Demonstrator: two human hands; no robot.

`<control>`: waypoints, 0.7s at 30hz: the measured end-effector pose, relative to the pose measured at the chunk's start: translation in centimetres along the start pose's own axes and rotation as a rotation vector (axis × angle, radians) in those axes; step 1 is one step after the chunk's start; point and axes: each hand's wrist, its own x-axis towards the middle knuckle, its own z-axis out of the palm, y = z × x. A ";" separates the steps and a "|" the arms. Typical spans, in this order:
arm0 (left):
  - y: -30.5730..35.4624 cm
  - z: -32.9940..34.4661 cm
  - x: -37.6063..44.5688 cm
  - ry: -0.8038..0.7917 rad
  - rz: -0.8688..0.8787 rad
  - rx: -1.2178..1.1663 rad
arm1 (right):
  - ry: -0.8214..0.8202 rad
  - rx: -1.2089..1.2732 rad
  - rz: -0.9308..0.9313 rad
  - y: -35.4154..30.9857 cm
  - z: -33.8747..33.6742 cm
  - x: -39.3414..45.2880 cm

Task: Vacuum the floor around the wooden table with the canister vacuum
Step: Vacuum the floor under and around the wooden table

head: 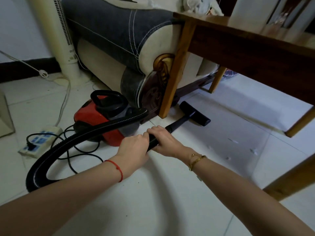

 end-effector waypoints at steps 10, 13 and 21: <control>-2.2 -2.0 -5.6 0.005 -0.035 -0.116 | -0.028 0.038 -0.021 -3.4 -1.7 -1.1; -1.8 -2.6 -5.4 0.022 -0.034 -0.114 | -0.026 0.042 -0.013 -3.1 -2.4 -1.1; -0.3 -2.2 -1.5 0.018 -0.033 -0.045 | 0.000 0.034 0.016 0.9 -3.0 0.2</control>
